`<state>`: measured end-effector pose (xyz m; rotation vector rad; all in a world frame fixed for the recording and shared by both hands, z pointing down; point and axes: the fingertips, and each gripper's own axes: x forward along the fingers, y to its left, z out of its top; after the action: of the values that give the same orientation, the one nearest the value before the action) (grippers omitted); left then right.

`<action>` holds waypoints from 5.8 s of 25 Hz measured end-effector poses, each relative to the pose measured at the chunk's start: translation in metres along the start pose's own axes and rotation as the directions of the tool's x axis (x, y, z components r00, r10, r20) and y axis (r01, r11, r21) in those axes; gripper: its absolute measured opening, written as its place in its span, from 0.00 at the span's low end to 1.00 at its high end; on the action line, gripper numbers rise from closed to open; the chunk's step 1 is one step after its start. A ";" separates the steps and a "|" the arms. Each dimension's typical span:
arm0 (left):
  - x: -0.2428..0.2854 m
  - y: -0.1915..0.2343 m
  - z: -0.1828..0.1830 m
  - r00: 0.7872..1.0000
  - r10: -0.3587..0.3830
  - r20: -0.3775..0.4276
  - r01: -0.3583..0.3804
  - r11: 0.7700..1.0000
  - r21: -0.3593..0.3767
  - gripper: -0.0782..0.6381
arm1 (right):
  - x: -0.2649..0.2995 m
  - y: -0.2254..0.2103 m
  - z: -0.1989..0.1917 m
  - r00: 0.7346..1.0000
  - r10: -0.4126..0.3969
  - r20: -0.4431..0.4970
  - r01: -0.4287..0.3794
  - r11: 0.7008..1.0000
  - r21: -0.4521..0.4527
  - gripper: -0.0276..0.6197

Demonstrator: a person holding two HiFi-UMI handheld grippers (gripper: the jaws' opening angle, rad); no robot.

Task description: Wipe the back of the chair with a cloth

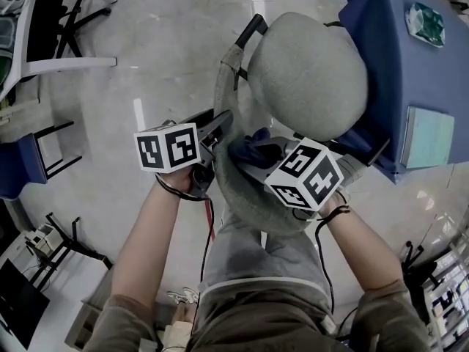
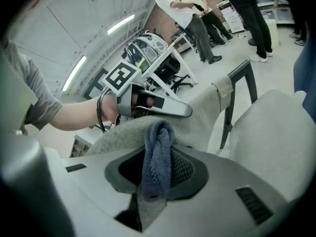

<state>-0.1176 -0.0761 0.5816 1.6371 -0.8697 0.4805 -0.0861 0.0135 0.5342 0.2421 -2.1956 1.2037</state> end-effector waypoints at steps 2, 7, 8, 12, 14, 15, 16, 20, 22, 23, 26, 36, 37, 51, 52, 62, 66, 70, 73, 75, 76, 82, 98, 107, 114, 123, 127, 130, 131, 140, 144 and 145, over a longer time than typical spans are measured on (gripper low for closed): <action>-0.001 0.000 0.000 1.000 0.003 0.006 -0.003 1.000 0.003 0.37 | 0.001 0.002 0.003 0.998 -0.045 0.040 0.046 0.999 -0.010 0.21; -0.002 0.001 0.002 0.999 0.000 0.037 0.001 1.000 -0.024 0.37 | -0.014 0.018 -0.025 0.999 -0.024 0.040 0.027 0.998 -0.063 0.21; -0.001 0.001 0.002 0.999 0.000 0.034 0.000 1.000 -0.019 0.37 | -0.020 0.020 -0.039 1.000 -0.001 0.001 0.001 0.998 -0.068 0.20; 0.001 0.000 0.000 1.000 -0.001 0.017 0.001 1.000 -0.001 0.37 | -0.056 0.017 -0.110 0.971 0.047 -0.235 -0.067 0.995 -0.078 0.20; -0.001 -0.001 0.000 1.000 -0.004 0.023 0.004 1.000 -0.003 0.37 | -0.078 0.008 -0.139 0.944 0.030 -0.327 -0.055 0.996 -0.068 0.20; -0.001 -0.001 0.001 1.000 -0.004 0.030 0.004 1.000 -0.006 0.37 | -0.089 0.000 -0.150 0.934 0.006 -0.358 -0.033 0.997 -0.069 0.20; -0.002 -0.001 0.002 0.999 -0.002 0.037 0.002 1.000 -0.008 0.37 | -0.099 -0.011 -0.161 0.923 -0.034 -0.384 0.003 0.997 -0.080 0.20; -0.002 -0.001 0.002 0.998 0.001 0.055 0.000 1.000 -0.018 0.37 | -0.132 -0.074 -0.195 0.842 -0.307 -0.443 0.255 0.951 -0.175 0.20; -0.002 0.000 0.002 0.999 -0.005 0.052 0.006 1.000 -0.014 0.37 | -0.142 -0.097 -0.203 0.812 -0.397 -0.427 0.355 0.918 -0.177 0.20; -0.002 0.000 0.002 0.999 -0.007 0.050 0.008 1.000 -0.013 0.37 | -0.144 -0.101 -0.204 0.809 -0.411 -0.421 0.378 0.911 -0.163 0.20; -0.001 0.001 0.002 0.998 -0.007 0.057 0.008 1.000 -0.019 0.37 | -0.133 -0.087 -0.201 0.816 -0.372 -0.442 0.331 0.928 -0.171 0.21; -0.001 0.002 0.002 0.998 -0.001 0.068 0.002 1.000 -0.017 0.37 | -0.049 0.059 -0.051 0.990 0.043 -0.134 -0.070 0.976 -0.205 0.21; -0.001 0.002 0.002 0.998 -0.001 0.066 0.002 1.000 -0.016 0.37 | -0.045 0.066 -0.032 0.995 0.048 -0.092 -0.068 0.974 -0.218 0.21; -0.001 0.002 0.002 0.998 0.002 0.059 -0.001 1.000 -0.016 0.37 | -0.074 0.104 -0.049 0.994 0.105 0.018 -0.100 0.974 -0.201 0.21; -0.001 0.001 0.002 0.998 0.001 0.058 0.000 1.000 -0.015 0.37 | -0.080 0.103 -0.061 0.994 0.109 0.002 -0.106 0.976 -0.193 0.21; -0.001 0.003 0.002 0.998 0.008 0.064 -0.006 1.000 -0.019 0.37 | -0.133 0.003 -0.171 0.955 -0.201 -0.219 0.194 0.980 -0.051 0.21; -0.002 0.004 0.002 0.997 0.025 0.068 -0.024 1.000 -0.020 0.36 | -0.121 0.017 -0.157 0.954 -0.209 -0.215 0.194 0.977 -0.088 0.21; -0.004 0.005 0.002 0.994 0.063 0.094 -0.060 0.997 -0.040 0.36 | -0.104 0.050 -0.123 0.986 -0.095 -0.139 0.083 0.993 -0.088 0.21; -0.008 0.004 0.001 0.991 0.083 0.102 -0.077 0.995 -0.060 0.36 | -0.092 0.070 -0.094 0.996 -0.040 -0.074 0.031 0.993 -0.113 0.21; -0.016 0.000 0.000 0.992 0.080 0.099 -0.075 0.996 -0.056 0.35 | -0.087 0.081 -0.074 1.000 -0.005 -0.006 0.004 0.995 -0.097 0.21; -0.021 -0.003 -0.002 0.992 0.076 0.097 -0.072 0.996 -0.046 0.34 | -0.087 0.086 -0.065 1.000 0.006 0.029 -0.004 0.996 -0.088 0.22; -0.072 -0.031 -0.014 0.990 0.087 0.109 -0.100 0.987 0.126 0.27 | -0.112 0.099 -0.019 0.975 -0.030 0.221 0.042 0.998 -0.049 0.22; -0.196 -0.192 0.048 0.936 -0.023 0.351 -0.185 0.815 0.549 0.18 | -0.252 0.156 0.115 0.761 -0.136 0.634 0.335 0.920 -0.205 0.22; -0.270 -0.259 0.091 0.816 -0.097 0.570 -0.291 0.783 0.550 0.17 | -0.340 0.191 0.143 0.617 -0.153 0.772 0.482 0.849 -0.216 0.22; -0.316 -0.318 0.099 0.747 -0.209 0.631 -0.356 0.676 0.645 0.17 | -0.406 0.238 0.158 0.462 -0.116 0.880 0.577 0.792 -0.199 0.22; -0.367 -0.363 0.098 0.639 -0.313 0.703 -0.429 0.613 0.663 0.17 | -0.442 0.282 0.160 0.393 -0.068 0.917 0.645 0.731 -0.223 0.22; -0.378 -0.369 0.094 0.615 -0.326 0.718 -0.468 0.583 0.665 0.16 | -0.443 0.298 0.154 0.389 -0.042 0.920 0.670 0.698 -0.251 0.22; -0.382 -0.370 0.089 0.607 -0.332 0.722 -0.467 0.585 0.663 0.16 | -0.440 0.305 0.147 0.398 -0.026 0.917 0.668 0.693 -0.271 0.22; -0.384 -0.371 0.087 0.604 -0.337 0.722 -0.469 0.583 0.663 0.16 | -0.439 0.306 0.144 0.401 -0.024 0.916 0.667 0.693 -0.274 0.22; -0.387 -0.367 0.082 0.599 -0.332 0.729 -0.453 0.610 0.650 0.17 | -0.439 0.295 0.133 0.402 -0.081 0.912 0.662 0.714 -0.228 0.22; -0.386 -0.367 0.079 0.599 -0.327 0.731 -0.456 0.611 0.647 0.16 | -0.439 0.292 0.131 0.400 -0.089 0.912 0.674 0.703 -0.227 0.22; -0.386 -0.367 0.079 0.600 -0.327 0.730 -0.458 0.608 0.648 0.17 | -0.439 0.292 0.132 0.400 -0.090 0.912 0.673 0.704 -0.226 0.22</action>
<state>-0.0981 -0.0195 0.0463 2.8049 -1.5554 0.1160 0.0796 0.0165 0.0168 1.2990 -2.9224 -0.0353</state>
